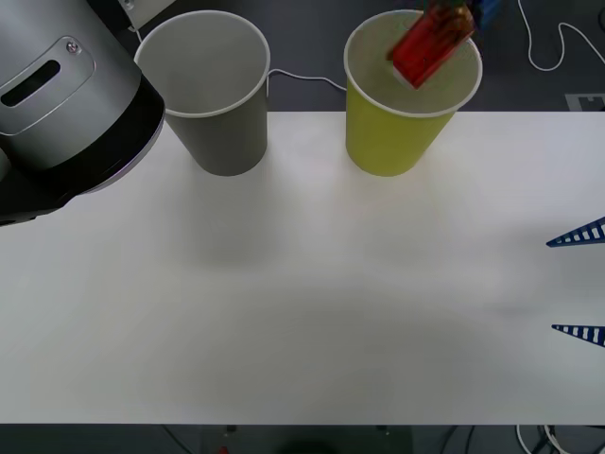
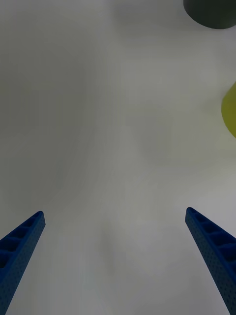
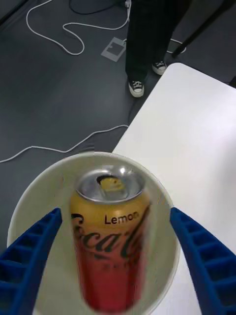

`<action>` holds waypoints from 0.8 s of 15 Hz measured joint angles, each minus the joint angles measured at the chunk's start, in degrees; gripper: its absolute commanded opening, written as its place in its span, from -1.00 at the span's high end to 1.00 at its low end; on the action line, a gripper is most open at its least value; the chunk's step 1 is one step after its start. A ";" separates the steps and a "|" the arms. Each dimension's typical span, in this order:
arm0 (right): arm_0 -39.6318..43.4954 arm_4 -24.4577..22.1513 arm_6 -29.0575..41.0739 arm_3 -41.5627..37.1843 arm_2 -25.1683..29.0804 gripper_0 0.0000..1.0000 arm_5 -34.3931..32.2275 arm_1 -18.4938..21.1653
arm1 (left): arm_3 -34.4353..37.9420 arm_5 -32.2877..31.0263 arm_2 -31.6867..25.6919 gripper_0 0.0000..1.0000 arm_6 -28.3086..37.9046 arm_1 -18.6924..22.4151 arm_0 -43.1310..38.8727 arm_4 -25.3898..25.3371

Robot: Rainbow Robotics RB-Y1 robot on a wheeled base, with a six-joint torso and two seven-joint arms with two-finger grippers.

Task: Put the can into the green bin and the plastic bottle into the gray bin

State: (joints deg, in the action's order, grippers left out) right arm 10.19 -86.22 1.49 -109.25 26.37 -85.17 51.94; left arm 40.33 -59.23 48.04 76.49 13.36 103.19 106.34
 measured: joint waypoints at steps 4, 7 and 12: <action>0.00 0.00 0.00 0.00 0.00 -1.00 0.00 0.00 | 0.07 -0.02 -0.03 -1.00 -0.36 0.04 0.00 -1.22; 0.00 0.00 0.00 0.00 0.00 -1.00 0.00 0.00 | 0.95 -0.47 -0.04 -1.00 -0.51 0.87 0.00 -2.27; 0.00 0.00 0.00 0.00 0.00 -1.00 0.00 0.00 | 3.86 -5.47 -0.04 -1.00 -6.63 7.04 -0.19 -9.70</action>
State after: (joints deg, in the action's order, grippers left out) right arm 10.19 -86.22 1.49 -109.25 26.37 -85.17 51.94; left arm 44.19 -64.71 48.00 69.86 20.40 103.00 96.64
